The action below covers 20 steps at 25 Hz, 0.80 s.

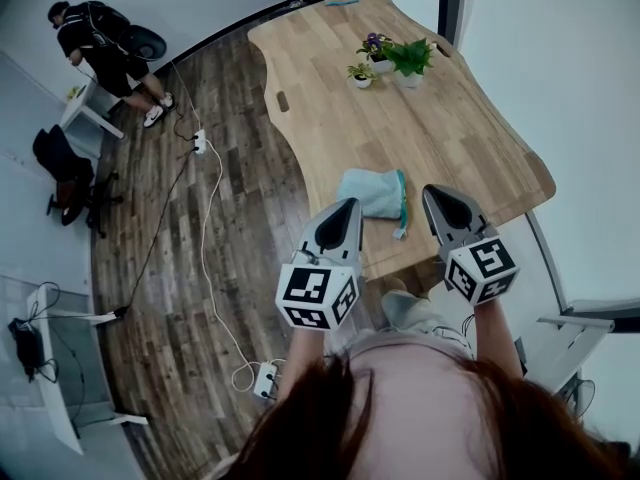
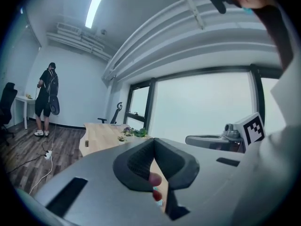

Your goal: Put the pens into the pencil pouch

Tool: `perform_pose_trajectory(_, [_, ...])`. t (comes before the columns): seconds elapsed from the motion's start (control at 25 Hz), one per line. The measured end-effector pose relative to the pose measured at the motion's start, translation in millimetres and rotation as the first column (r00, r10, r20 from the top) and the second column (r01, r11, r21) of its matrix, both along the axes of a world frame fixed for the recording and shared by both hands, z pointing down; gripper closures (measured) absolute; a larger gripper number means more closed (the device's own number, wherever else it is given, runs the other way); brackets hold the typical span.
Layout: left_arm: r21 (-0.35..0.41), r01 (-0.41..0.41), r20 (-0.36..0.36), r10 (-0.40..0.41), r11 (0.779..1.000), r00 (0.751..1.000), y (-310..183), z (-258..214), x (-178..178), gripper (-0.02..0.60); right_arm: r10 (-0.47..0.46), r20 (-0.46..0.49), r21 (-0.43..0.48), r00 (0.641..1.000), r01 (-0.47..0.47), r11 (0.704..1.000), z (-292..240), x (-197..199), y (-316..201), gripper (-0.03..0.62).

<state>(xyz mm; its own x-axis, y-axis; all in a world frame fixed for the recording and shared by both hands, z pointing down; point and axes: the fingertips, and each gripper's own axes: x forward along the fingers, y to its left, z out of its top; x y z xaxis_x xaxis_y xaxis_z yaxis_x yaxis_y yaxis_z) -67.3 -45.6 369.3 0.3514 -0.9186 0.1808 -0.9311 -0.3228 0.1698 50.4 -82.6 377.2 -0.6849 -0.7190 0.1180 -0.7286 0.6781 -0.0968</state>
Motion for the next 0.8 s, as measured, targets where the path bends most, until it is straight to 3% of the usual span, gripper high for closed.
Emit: perform_pose_trajectory(0.8, [0.054,0.022,0.016,-0.023,0.998,1.000,78,-27,4,0.578,0.053,-0.015,0.122,0.998,-0.051,0.991,-36,20,72,0.594])
